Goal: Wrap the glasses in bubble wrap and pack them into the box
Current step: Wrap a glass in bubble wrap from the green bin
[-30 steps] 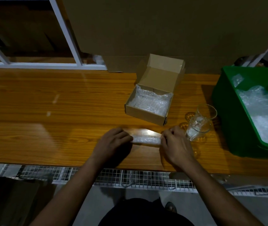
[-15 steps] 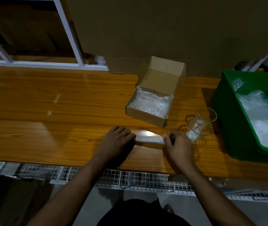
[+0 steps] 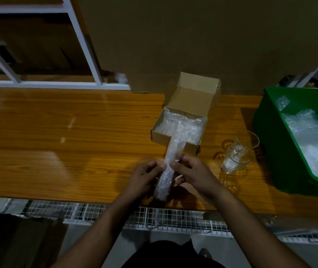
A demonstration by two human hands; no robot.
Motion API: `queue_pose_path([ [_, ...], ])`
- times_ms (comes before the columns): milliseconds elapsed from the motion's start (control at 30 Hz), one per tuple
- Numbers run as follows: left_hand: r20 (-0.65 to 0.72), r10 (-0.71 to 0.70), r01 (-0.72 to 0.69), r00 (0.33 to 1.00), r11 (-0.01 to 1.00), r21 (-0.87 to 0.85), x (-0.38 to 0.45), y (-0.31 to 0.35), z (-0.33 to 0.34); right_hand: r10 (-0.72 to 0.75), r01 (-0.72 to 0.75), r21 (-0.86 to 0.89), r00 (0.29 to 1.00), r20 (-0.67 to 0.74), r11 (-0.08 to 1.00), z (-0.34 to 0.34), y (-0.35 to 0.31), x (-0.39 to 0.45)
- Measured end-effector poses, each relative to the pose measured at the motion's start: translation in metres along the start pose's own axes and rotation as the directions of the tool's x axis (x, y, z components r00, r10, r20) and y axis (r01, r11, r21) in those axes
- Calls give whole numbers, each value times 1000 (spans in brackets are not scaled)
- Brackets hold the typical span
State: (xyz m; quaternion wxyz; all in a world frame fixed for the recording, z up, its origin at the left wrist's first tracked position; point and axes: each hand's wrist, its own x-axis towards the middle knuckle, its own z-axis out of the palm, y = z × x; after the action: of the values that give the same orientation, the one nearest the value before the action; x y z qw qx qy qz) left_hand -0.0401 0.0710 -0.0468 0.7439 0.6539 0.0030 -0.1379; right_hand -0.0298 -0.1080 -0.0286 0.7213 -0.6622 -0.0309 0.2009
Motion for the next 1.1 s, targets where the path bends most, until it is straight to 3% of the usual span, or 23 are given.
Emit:
queue_pose_path([
  [200, -77, 104, -89, 992, 980, 178, -2, 1, 0, -111, 92, -173, 988, -103, 981, -4, 2, 4],
  [333, -52, 77, -71, 996, 991, 111, 2, 11, 1, -171, 155, -179, 982, -78, 971, -1, -5, 2],
  [500, -79, -4, -8, 997, 987, -161, 4, 18, 9, -266, 267, -7, 958, -111, 964, -2, -4, 0],
  [667, -107, -50, 30, 993, 984, -176, 6, 18, 15, -349, 347, -42, 927, -134, 937, -3, 0, 0],
  [800, -3, -218, 214, 976, 961, -175, 1, 20, 16, -462, 413, -256, 869, -175, 874, -9, 0, 1],
  [867, 23, -179, 181, 984, 973, -147, -2, 21, 14, -589, 463, -482, 795, -145, 744, -12, 1, 1],
  [933, 28, -131, 134, 991, 986, -102, -3, 23, 14, -650, 494, -559, 752, -110, 666, -15, 4, 1],
  [1000, -1, -112, 111, 994, 989, -92, -2, 23, 15, -553, 448, -430, 818, -157, 784, -15, 1, -5],
  [1100, -59, -68, 61, 996, 991, -120, 1, 22, 20, -196, 175, -117, 957, -211, 978, -15, -4, -18],
])
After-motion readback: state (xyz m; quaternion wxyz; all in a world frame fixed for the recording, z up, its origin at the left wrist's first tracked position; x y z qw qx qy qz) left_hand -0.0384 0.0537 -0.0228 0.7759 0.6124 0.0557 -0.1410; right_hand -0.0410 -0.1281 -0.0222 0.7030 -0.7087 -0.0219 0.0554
